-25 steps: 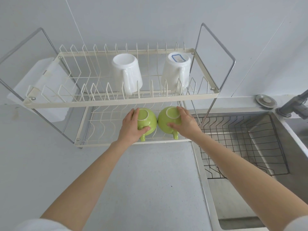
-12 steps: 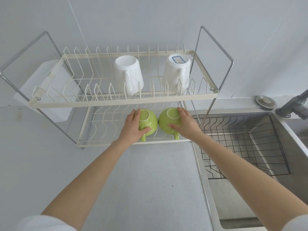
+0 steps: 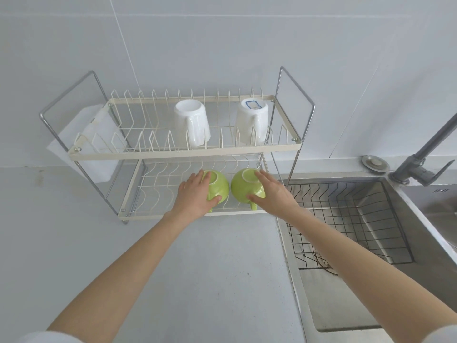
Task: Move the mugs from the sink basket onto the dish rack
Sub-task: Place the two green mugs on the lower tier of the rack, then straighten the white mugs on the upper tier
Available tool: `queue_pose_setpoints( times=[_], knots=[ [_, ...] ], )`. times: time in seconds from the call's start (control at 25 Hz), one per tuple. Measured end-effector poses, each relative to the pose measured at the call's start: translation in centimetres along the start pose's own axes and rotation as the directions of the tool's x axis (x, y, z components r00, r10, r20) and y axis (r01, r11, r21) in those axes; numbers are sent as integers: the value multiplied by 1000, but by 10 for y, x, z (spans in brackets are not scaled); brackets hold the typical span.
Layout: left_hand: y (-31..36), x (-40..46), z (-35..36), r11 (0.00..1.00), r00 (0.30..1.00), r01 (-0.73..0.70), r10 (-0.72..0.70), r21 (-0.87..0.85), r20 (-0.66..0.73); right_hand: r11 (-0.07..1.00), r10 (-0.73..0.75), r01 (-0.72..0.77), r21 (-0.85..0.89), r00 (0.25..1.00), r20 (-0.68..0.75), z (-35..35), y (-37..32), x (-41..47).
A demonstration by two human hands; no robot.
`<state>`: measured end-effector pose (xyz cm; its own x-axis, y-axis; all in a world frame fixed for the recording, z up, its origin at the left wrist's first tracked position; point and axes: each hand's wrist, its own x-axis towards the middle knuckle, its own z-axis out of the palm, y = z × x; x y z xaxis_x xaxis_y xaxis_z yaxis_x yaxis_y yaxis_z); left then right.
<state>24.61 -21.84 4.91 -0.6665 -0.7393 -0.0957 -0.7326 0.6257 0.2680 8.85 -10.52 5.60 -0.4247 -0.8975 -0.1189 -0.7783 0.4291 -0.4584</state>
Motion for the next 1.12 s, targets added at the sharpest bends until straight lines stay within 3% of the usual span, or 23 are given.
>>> queue_pose_setpoints(
  times=[0.32,0.72,0.88,1.12],
  knots=[
    [31,-57,-39,993,986,-91,101,80,-135,979,-184,180,-95,982,-42,-29,-12,-56],
    [56,-91,-117,984,904,-131,169,123,-392,922,-372,333,-197,903,-216,-90,-54,-83],
    [52,-77,-141,986,897,-103,149,132,-415,914,-393,347,-210,884,-251,-114,-71,-65],
    [37,-40,-163,993,938,-49,83,108,-337,942,-319,281,-181,919,-231,-135,-75,-21]
  ],
)
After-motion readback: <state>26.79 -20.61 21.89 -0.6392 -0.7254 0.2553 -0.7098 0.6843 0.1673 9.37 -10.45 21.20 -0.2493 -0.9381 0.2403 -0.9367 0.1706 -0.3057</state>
